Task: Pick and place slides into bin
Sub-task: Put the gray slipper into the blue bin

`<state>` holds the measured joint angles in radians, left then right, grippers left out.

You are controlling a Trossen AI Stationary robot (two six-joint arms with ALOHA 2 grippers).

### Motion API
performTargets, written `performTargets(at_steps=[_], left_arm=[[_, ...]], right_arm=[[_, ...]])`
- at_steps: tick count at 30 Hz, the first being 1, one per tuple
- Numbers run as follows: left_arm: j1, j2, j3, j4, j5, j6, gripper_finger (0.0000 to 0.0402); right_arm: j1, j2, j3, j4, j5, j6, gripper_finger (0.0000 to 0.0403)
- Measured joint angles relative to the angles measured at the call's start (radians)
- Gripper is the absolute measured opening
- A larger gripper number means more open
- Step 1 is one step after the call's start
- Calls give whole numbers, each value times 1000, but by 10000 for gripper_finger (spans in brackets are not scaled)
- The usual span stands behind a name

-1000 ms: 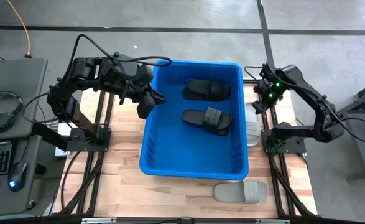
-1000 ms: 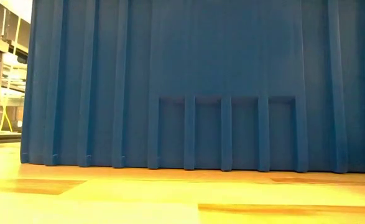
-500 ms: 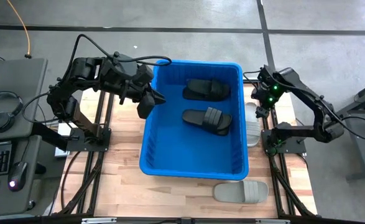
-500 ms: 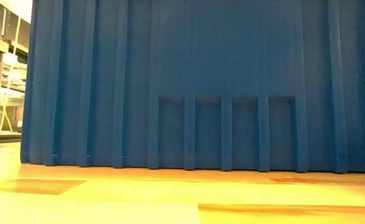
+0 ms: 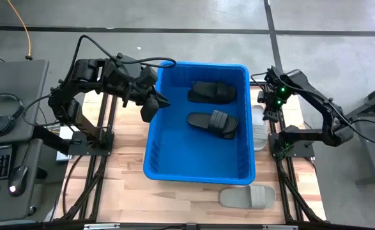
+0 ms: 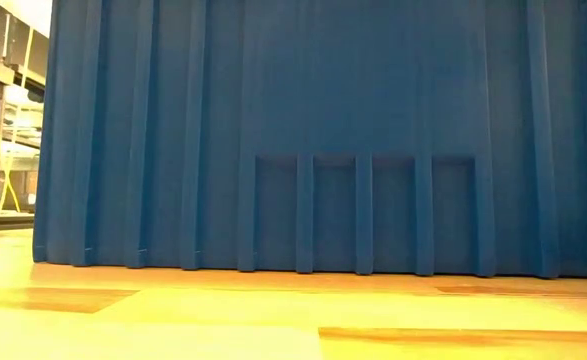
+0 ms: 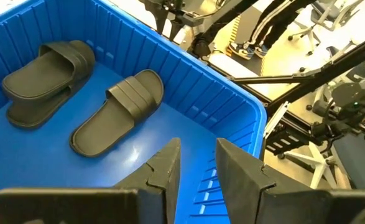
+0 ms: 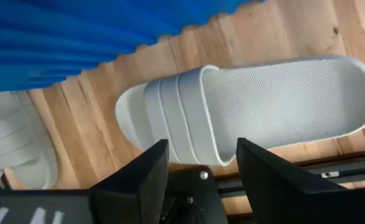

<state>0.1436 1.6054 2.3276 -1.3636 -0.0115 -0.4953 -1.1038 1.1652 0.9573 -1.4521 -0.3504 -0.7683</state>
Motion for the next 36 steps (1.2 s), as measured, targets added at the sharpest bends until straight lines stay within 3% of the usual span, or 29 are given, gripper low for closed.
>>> performTargets(at_steps=[19,36], left_arm=[[0,0,0,0,0,0,92],[0,0,0,-1,1,-10,92]], right_arm=[[0,-80,-208,63,2,-45,179],[-2,-7,-171,164,-50,-46,177]])
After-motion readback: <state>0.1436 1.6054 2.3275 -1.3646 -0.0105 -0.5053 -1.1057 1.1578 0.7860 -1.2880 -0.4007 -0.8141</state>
